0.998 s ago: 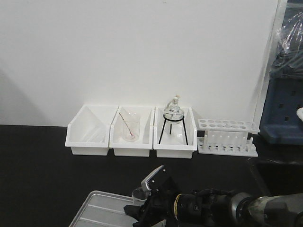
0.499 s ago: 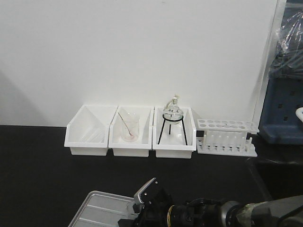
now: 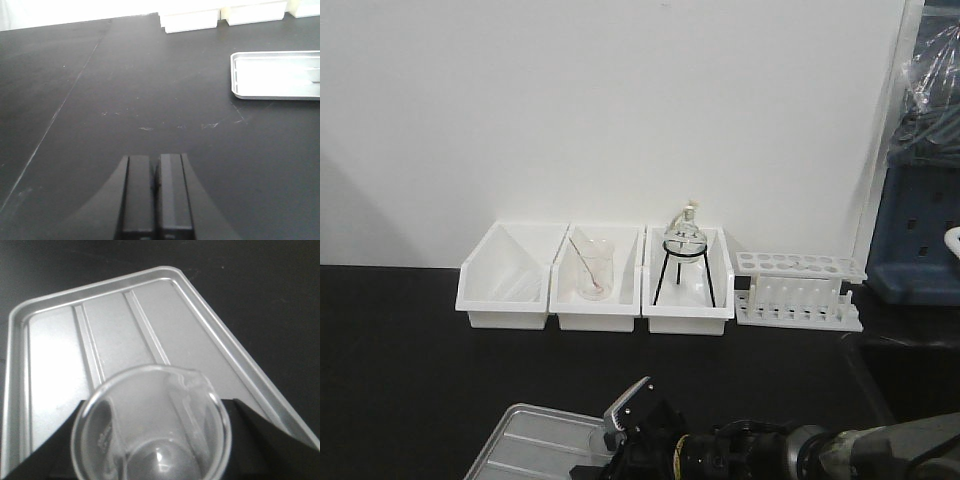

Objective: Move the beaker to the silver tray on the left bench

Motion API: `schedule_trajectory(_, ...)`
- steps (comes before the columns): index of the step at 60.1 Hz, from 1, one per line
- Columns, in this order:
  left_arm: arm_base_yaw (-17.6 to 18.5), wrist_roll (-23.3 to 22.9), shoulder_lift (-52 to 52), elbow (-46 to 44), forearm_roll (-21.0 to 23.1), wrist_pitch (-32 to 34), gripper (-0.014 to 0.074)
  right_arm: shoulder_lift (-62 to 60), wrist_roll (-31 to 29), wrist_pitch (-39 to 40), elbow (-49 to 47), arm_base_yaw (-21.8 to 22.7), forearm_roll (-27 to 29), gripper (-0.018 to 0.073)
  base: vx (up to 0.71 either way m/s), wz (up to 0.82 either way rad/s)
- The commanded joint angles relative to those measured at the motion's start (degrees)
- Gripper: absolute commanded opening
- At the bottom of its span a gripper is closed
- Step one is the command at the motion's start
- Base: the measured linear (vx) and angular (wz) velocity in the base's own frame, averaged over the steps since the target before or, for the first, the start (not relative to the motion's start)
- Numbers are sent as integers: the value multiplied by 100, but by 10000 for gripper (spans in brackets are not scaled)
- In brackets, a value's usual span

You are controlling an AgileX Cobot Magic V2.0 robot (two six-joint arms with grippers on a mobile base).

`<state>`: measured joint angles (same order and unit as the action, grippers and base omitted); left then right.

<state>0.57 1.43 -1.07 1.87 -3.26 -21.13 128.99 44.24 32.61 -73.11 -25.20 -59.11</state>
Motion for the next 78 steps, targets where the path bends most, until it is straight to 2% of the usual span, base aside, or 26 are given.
schedule_trajectory(1, 31, -10, -40, 114, 16, 461, 1, -451, -49, 264, -142, 15, 143, 552, 0, 0)
schedule_trajectory(21, 31, -10, -40, 114, 16, 461, 1, -1209, -33, 270, -142, 23, 131, 566, 0, 0)
schedule_trajectory(27, 31, -10, -40, 114, 16, 461, 1, -1713, 301, 265, -142, 23, 50, 566, 0, 0)
schedule_trajectory(30, 31, -10, -40, 114, 16, 461, 1, -1999, 551, 224, -142, 23, -139, 563, 0, 0)
schedule_trajectory(36, 31, -10, -40, 114, 16, 461, 1, -2694, 997, 86, -19, 23, -864, 547, 0, 0)
schedule_trajectory(42, 31, -10, -40, 114, 16, 461, 1, -3541, 1499, -150, 412, 23, -1582, 525, 0, 0)
schedule_trajectory(46, 31, -10, -40, 114, 16, 461, 1, -4224, 1944, -336, 839, 23, -1782, 516, 0, 0)
schedule_trajectory(59, 31, -10, -40, 114, 16, 461, 1, -6409, 2782, -1395, 2108, 23, -1804, 513, 0, 0)
schedule_trajectory(68, 31, -10, -40, 114, 16, 461, 1, -7562, 2826, -2278, 2738, 23, -1782, 513, 0, 0)
schedule_trajectory(78, 31, -10, -40, 114, 16, 461, 1, -8137, 2826, -2562, 3133, 23, -1782, 513, 0, 0)
